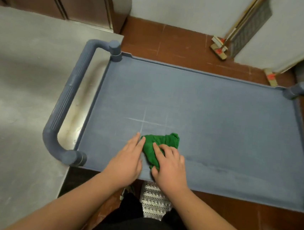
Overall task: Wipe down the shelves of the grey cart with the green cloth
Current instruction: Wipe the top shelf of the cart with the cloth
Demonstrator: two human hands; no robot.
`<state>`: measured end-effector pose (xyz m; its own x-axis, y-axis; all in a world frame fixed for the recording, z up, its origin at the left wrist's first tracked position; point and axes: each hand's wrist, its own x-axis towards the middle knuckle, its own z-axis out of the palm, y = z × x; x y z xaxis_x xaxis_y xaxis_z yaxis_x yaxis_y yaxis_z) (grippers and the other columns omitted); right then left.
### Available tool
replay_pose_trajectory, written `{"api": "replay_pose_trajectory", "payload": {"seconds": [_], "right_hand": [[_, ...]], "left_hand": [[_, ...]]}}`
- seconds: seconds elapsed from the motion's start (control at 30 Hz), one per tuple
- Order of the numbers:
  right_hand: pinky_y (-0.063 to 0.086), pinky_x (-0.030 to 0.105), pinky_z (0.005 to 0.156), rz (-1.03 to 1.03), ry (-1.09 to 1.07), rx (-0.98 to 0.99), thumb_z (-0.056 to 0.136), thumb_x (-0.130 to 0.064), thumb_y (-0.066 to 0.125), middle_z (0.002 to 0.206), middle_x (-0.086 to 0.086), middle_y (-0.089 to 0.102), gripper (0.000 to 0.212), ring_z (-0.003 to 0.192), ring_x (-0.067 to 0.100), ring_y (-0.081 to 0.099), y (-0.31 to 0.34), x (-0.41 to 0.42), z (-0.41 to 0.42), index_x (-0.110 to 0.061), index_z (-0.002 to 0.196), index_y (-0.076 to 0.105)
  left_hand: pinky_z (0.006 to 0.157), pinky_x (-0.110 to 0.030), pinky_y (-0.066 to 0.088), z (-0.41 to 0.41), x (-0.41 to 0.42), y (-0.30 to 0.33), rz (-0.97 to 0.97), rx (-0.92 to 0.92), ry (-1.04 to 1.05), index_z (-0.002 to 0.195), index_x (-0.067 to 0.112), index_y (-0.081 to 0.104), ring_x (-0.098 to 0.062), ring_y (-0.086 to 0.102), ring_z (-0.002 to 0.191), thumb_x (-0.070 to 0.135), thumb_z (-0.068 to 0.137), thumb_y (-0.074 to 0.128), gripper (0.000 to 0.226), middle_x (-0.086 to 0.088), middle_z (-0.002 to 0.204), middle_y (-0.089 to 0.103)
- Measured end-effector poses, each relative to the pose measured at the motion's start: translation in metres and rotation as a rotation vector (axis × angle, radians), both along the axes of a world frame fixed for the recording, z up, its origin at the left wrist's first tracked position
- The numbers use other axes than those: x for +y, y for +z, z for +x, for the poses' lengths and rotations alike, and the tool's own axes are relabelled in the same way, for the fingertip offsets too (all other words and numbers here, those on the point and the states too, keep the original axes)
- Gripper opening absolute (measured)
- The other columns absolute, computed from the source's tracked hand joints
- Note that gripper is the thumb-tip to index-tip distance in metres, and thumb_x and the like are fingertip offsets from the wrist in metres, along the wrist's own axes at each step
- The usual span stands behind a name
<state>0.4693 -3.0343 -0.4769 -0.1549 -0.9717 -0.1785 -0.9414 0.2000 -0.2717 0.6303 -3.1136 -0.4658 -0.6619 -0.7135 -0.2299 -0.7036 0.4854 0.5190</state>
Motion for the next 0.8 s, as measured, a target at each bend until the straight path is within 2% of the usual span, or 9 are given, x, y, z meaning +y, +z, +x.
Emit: {"api": "replay_pose_trajectory", "payload": {"seconds": [0.07, 0.2, 0.23, 0.33, 0.57, 0.67, 0.8], "right_hand": [[0.045, 0.042, 0.093, 0.000, -0.023, 0.004, 0.070, -0.035, 0.071, 0.135, -0.001, 0.053, 0.080, 0.119, 0.023, 0.047, -0.001, 0.014, -0.025, -0.025, 0.145, 0.046], [0.045, 0.041, 0.091, -0.026, -0.070, 0.002, 0.070, -0.037, 0.072, 0.132, -0.002, 0.054, 0.079, 0.117, 0.023, 0.047, -0.005, 0.042, -0.074, -0.025, 0.144, 0.047], [0.045, 0.041, 0.091, -0.034, -0.082, 0.000, 0.070, -0.037, 0.072, 0.132, -0.002, 0.054, 0.079, 0.117, 0.022, 0.047, -0.005, 0.049, -0.088, -0.026, 0.144, 0.048], [0.045, 0.042, 0.092, -0.048, -0.114, -0.015, 0.069, -0.036, 0.072, 0.133, -0.003, 0.054, 0.079, 0.118, 0.022, 0.046, -0.005, 0.071, -0.129, -0.026, 0.143, 0.048], [0.040, 0.041, 0.099, -0.024, -0.191, -0.015, 0.070, -0.034, 0.065, 0.137, -0.007, 0.051, 0.078, 0.123, 0.022, 0.045, -0.002, 0.128, -0.232, -0.030, 0.145, 0.045], [0.041, 0.041, 0.098, -0.024, -0.252, -0.016, 0.067, -0.032, 0.069, 0.136, -0.006, 0.052, 0.079, 0.123, 0.022, 0.046, 0.003, 0.156, -0.277, -0.029, 0.144, 0.047], [0.040, 0.043, 0.100, -0.003, -0.347, 0.015, 0.068, -0.028, 0.074, 0.136, -0.005, 0.052, 0.081, 0.124, 0.023, 0.046, 0.008, 0.189, -0.323, -0.028, 0.144, 0.045]], "left_hand": [[0.121, -0.039, 0.017, -0.025, 0.011, -0.005, 0.003, -0.011, -0.044, 0.153, 0.009, 0.016, -0.021, 0.011, 0.149, 0.022, 0.092, 0.040, 0.067, -0.010, 0.162, 0.009], [0.122, -0.033, 0.010, -0.084, 0.031, -0.006, -0.023, -0.066, -0.091, 0.153, 0.008, 0.019, -0.022, 0.010, 0.150, 0.042, 0.091, 0.026, 0.071, -0.011, 0.162, 0.012], [0.122, -0.033, 0.009, -0.100, 0.035, -0.006, -0.030, -0.085, -0.107, 0.153, 0.007, 0.019, -0.023, 0.009, 0.150, 0.044, 0.092, 0.027, 0.071, -0.011, 0.162, 0.012], [0.122, -0.033, 0.008, -0.149, 0.051, -0.005, -0.046, -0.123, -0.150, 0.152, 0.006, 0.020, -0.024, 0.009, 0.150, 0.037, 0.097, 0.039, 0.066, -0.012, 0.161, 0.015], [0.121, -0.037, 0.016, -0.254, 0.091, 0.000, -0.041, -0.176, -0.278, 0.151, 0.006, 0.026, -0.026, 0.017, 0.148, 0.032, 0.092, 0.035, 0.064, -0.014, 0.159, 0.021], [0.122, -0.036, 0.013, -0.308, 0.112, 0.002, -0.037, -0.174, -0.337, 0.153, 0.007, 0.020, -0.025, 0.012, 0.149, 0.022, 0.092, 0.040, 0.065, -0.013, 0.161, 0.015], [0.122, -0.031, 0.007, -0.371, 0.137, 0.006, -0.039, -0.167, -0.405, 0.153, 0.004, 0.017, -0.026, 0.011, 0.149, 0.018, 0.091, 0.039, 0.067, -0.015, 0.161, 0.013]]}}
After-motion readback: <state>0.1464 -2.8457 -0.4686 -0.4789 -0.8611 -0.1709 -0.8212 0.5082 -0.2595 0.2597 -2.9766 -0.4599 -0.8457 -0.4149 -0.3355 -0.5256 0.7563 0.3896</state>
